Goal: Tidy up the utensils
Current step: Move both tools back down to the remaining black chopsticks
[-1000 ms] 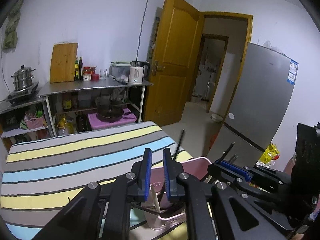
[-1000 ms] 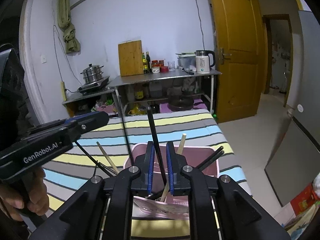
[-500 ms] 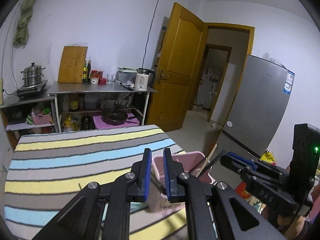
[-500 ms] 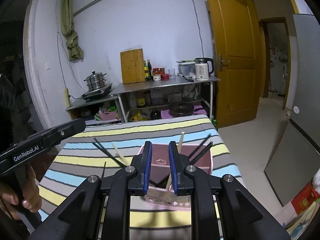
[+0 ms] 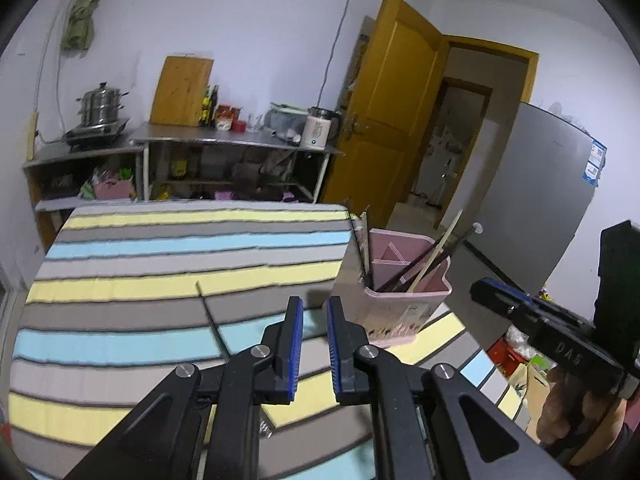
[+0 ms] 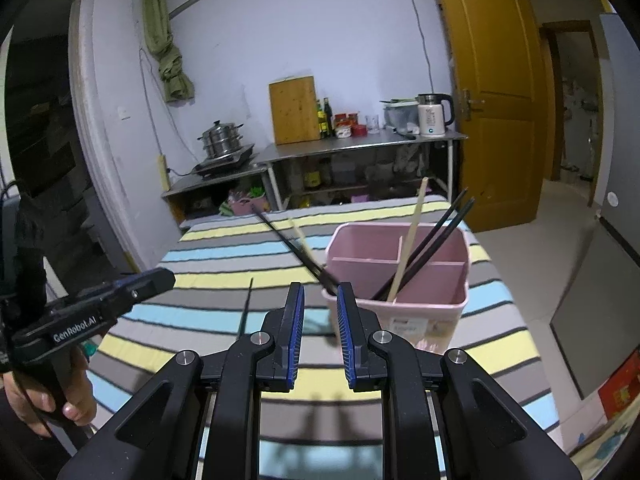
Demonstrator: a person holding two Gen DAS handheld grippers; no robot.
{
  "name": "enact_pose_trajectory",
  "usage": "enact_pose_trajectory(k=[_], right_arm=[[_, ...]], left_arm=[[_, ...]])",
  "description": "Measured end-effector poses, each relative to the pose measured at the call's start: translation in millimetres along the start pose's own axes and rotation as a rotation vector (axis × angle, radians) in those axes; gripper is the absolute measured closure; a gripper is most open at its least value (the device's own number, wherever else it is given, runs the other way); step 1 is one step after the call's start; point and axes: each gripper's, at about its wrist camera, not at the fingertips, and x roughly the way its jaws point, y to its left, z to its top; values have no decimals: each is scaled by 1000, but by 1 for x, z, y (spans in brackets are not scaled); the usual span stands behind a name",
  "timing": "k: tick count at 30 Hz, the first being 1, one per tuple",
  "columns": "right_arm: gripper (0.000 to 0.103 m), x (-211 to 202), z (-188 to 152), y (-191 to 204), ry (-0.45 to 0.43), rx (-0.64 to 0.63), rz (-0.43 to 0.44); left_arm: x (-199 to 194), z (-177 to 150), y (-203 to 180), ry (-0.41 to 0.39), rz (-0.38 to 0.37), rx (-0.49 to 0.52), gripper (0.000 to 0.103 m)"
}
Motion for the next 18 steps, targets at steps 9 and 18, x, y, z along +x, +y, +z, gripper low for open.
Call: enact_pose_trajectory(k=[9, 18], right_arm=[[86, 7, -18, 18, 46, -19, 42], [86, 31, -35, 31, 106, -40, 79]], left_arm=[[-9, -28, 26, 37, 59, -56, 92], [13, -46, 45, 103, 99, -90, 92]])
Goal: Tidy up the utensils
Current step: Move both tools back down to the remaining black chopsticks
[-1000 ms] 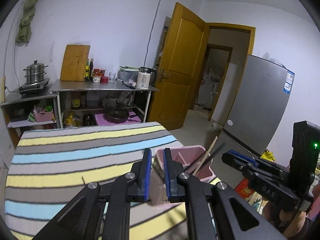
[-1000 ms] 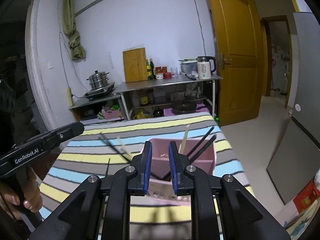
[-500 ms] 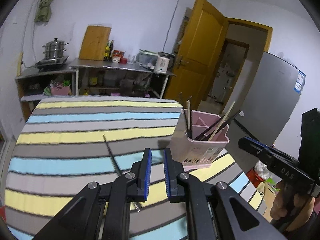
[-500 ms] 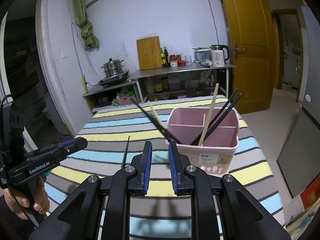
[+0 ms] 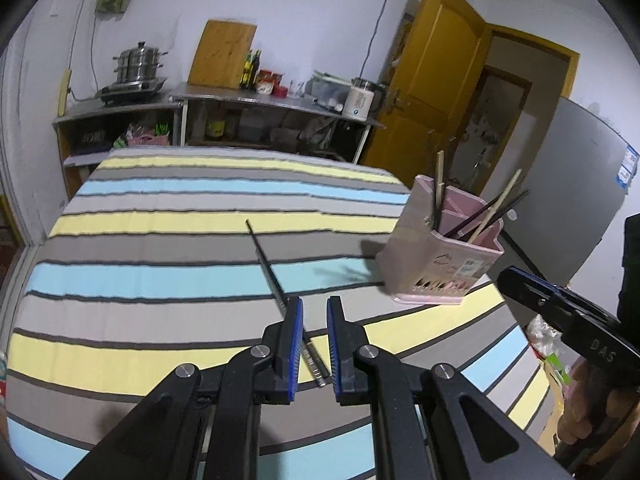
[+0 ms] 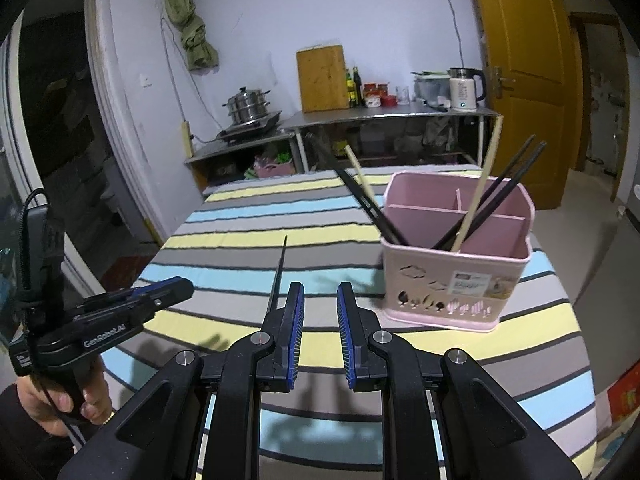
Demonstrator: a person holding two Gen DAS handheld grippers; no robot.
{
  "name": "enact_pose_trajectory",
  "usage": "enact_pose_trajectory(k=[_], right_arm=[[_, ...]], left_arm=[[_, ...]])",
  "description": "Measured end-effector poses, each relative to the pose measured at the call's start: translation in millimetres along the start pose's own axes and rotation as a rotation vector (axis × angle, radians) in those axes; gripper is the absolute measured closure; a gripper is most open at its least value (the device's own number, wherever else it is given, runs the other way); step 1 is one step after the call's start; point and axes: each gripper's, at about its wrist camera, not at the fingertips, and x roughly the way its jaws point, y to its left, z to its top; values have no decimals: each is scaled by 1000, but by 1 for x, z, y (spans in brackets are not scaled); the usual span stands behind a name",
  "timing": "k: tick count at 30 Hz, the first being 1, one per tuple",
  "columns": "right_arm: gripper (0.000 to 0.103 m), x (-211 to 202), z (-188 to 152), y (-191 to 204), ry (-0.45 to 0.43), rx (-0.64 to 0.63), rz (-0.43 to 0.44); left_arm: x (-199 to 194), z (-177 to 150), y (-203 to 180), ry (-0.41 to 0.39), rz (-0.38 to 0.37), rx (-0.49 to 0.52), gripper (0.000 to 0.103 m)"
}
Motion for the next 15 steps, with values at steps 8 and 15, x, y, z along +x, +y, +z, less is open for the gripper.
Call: enact_pose_trajectory(k=[8, 15], right_arm=[[86, 28, -8, 3, 59, 0, 16], [86, 52, -14, 2, 110, -3, 28]], left_arm=[[45, -8, 21, 72, 25, -52, 79], [90, -11, 32, 134, 54, -85, 79]])
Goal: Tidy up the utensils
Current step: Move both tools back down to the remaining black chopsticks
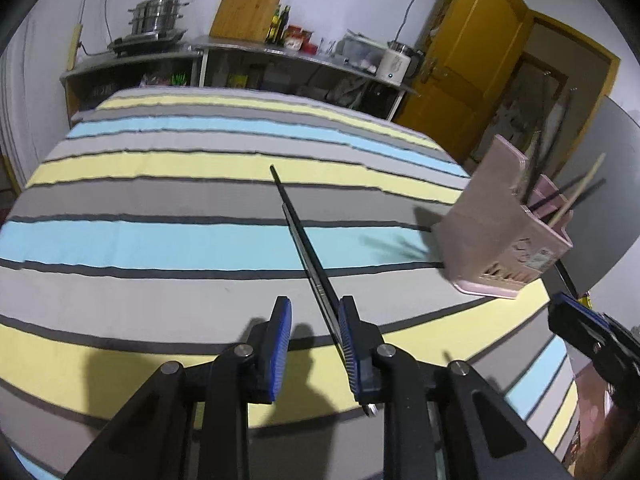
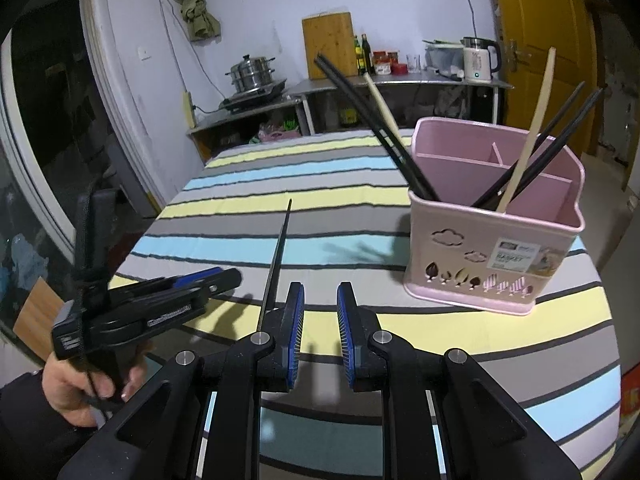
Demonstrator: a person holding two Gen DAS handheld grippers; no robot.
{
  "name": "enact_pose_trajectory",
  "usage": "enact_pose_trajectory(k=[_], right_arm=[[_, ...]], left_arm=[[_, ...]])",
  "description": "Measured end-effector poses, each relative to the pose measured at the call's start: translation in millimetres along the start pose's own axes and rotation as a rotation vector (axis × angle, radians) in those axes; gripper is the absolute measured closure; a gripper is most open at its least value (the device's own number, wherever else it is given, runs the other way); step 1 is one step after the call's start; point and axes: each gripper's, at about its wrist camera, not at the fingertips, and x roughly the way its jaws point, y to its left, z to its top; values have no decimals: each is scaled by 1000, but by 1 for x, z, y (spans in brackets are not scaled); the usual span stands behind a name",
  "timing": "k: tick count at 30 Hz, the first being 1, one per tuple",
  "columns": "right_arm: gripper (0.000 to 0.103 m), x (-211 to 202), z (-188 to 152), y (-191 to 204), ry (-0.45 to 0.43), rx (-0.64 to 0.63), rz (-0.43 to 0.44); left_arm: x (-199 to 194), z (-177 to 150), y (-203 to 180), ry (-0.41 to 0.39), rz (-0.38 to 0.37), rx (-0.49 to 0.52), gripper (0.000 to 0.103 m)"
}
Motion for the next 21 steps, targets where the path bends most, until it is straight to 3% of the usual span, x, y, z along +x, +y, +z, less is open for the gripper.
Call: enact_pose_trajectory(k=[7, 13, 21], right_arm=[[86, 19, -4, -2, 36, 2, 10], [86, 25, -3, -4, 48, 9, 13], [86, 29, -4, -2, 57, 12, 17]], left_arm=[[29, 3, 0, 40, 34, -9, 79], [34, -2, -12, -9, 99, 65, 77], [36, 1, -11, -6, 156, 97, 75]])
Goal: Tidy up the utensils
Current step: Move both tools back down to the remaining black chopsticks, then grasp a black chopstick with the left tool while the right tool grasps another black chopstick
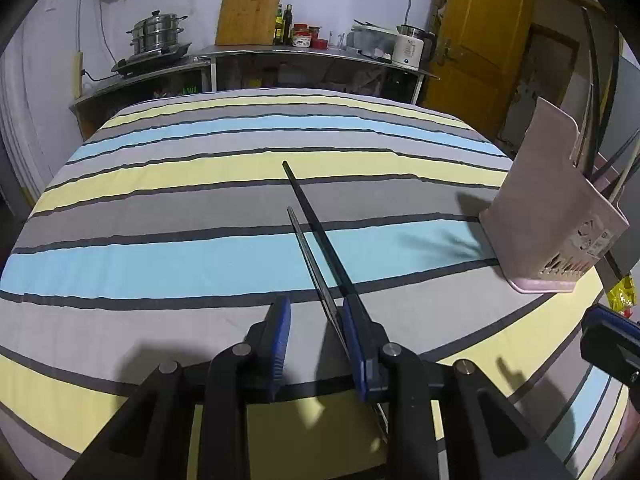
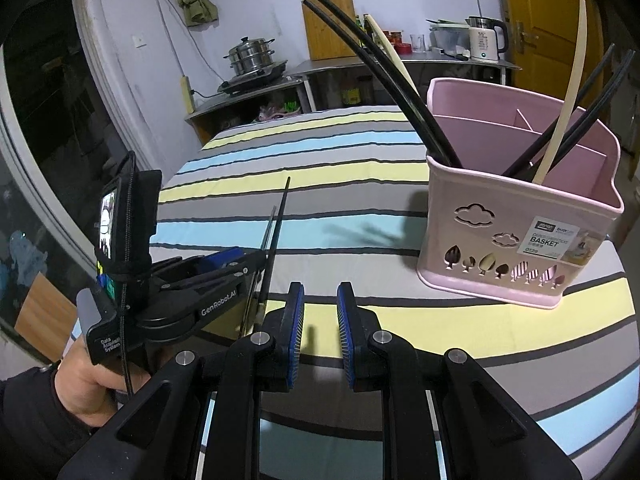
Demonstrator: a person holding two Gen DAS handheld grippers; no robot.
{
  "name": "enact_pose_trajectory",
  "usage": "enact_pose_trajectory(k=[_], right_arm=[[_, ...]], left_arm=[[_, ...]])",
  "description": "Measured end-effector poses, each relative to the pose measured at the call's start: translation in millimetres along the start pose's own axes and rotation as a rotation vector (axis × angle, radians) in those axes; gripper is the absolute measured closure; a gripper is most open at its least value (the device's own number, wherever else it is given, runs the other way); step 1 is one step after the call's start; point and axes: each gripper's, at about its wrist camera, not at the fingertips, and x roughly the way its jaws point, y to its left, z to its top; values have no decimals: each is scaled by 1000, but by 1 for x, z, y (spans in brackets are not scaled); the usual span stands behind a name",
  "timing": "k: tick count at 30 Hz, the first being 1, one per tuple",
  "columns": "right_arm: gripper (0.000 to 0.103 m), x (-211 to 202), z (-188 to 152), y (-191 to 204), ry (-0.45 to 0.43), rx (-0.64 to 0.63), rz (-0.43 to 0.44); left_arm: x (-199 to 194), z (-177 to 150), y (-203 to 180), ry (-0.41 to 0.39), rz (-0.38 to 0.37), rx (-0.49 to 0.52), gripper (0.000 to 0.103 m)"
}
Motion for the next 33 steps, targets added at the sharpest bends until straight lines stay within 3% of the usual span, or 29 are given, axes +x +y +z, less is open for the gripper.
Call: enact_pose_trajectory(k=[6, 13, 20, 26, 33], right_arm=[[86, 1, -2, 0, 3, 5, 4], [86, 13, -1, 4, 16, -6, 23], [86, 41, 3, 20, 56, -31, 52], [86, 71, 16, 33, 86, -62, 60], [86, 111, 39, 45, 112, -93, 55]], left_arm=[[-3, 0, 12, 12, 19, -7, 76], [-11, 0, 57, 19, 32, -69, 94], [-19, -1, 99, 19, -2, -139, 95], [-10, 8, 113, 33, -43, -202, 94], [3, 20, 116, 26, -38, -236, 94]])
